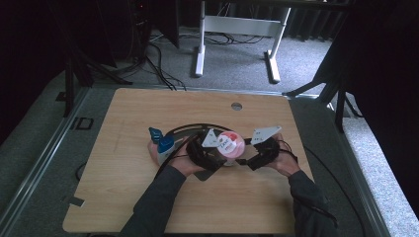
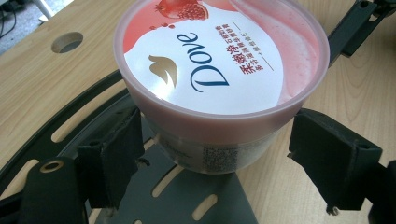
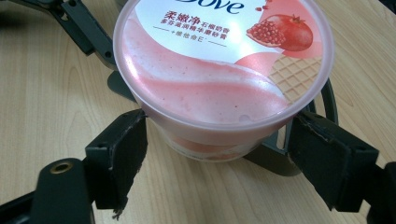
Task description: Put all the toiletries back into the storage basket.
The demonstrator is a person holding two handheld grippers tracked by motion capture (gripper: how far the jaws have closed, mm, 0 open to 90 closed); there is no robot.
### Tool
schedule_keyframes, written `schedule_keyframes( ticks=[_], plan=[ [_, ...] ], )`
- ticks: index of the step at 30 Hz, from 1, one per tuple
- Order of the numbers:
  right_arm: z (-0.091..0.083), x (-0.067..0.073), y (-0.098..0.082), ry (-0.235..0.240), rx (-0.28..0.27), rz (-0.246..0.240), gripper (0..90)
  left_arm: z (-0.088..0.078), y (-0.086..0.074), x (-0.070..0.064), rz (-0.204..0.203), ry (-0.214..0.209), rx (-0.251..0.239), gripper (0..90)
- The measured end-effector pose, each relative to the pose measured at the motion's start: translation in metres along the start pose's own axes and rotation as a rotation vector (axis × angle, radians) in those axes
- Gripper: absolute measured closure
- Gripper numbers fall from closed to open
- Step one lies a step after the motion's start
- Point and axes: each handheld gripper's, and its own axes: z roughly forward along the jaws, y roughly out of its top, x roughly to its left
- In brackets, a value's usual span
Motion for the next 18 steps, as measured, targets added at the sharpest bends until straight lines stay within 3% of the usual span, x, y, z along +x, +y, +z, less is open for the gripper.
schedule_keyframes(
  ticks=[8,13,18],
  plan=[
    [0.004,-0.007,0.002,-0.005,0.009,-0.002,20.0,0.004,0.000,0.006,-0.006,0.009,-0.001,18.2],
    [0.005,-0.009,0.002,-0.006,0.005,0.000,20.0,0.004,0.001,0.006,0.003,0.031,-0.009,18.2],
    [0.008,-0.015,0.004,-0.007,0.006,0.001,19.9,0.007,0.000,0.009,-0.013,0.049,-0.007,18.2]
  ],
)
